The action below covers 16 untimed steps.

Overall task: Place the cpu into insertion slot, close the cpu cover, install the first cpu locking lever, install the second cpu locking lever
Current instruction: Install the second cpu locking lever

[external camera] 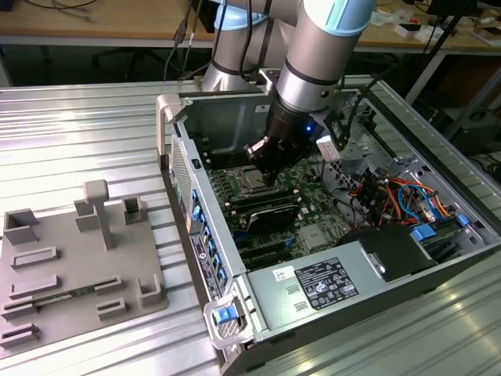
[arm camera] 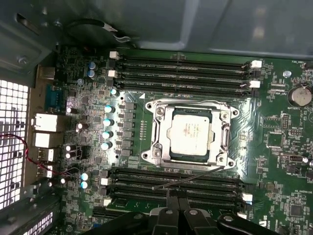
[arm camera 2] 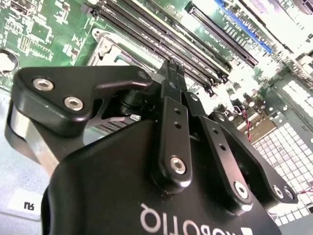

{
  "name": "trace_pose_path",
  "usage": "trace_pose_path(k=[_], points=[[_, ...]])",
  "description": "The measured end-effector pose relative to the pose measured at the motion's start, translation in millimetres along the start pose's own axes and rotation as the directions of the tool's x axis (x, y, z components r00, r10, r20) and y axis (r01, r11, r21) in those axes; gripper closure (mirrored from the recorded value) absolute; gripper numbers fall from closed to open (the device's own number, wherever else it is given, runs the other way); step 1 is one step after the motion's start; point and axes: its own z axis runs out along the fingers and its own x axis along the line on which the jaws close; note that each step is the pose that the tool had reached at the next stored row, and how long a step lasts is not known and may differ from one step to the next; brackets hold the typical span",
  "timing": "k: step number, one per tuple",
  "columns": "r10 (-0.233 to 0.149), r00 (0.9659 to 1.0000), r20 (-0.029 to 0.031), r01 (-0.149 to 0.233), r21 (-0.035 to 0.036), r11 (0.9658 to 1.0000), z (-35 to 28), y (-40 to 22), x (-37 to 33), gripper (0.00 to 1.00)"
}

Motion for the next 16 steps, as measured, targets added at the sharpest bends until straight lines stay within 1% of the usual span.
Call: trace_pose_path(k=[1, 2, 4, 5, 6, 7, 10, 12, 14, 16], points=[[0.0, 1.0, 0.0004, 0.0, -0.0055, 1.0, 0.6, 0.0, 0.1, 0.89], [0.0, 1.0, 0.0013, 0.001, -0.0149, 0.9999, 1.4, 0.0, 0.2, 0.89], [0.0, 1.0, 0.0019, 0.0, -0.0217, 0.9998, 2.5, -0.1, 0.2, 0.89], [0.0, 1.0, 0.0023, 0.0, -0.0265, 0.9996, 4.3, -1.5, 0.4, 0.89], [0.0, 1.0, 0.0041, 0.0, -0.0471, 0.9989, 7.4, -2.0, 1.7, 0.89], [0.0, 1.0, 0.0048, 0.0, -0.0559, 0.9984, 9.1, -2.2, 2.4, 0.89], [0.001, 1.0, 0.0051, -0.001, -0.0597, 0.9982, 12.1, -3.0, 4.0, 0.89], [0.002, 1.0, 0.0054, -0.001, -0.0628, 0.998, 14.8, -3.4, 8.4, 0.89], [0.003, 1.0, 0.0055, -0.002, -0.0646, 0.9979, 16.8, -3.6, 10.7, 0.89], [0.004, 1.0, 0.0043, -0.004, -0.0662, 0.9978, 18.1, -3.6, 12.4, 0.89]])
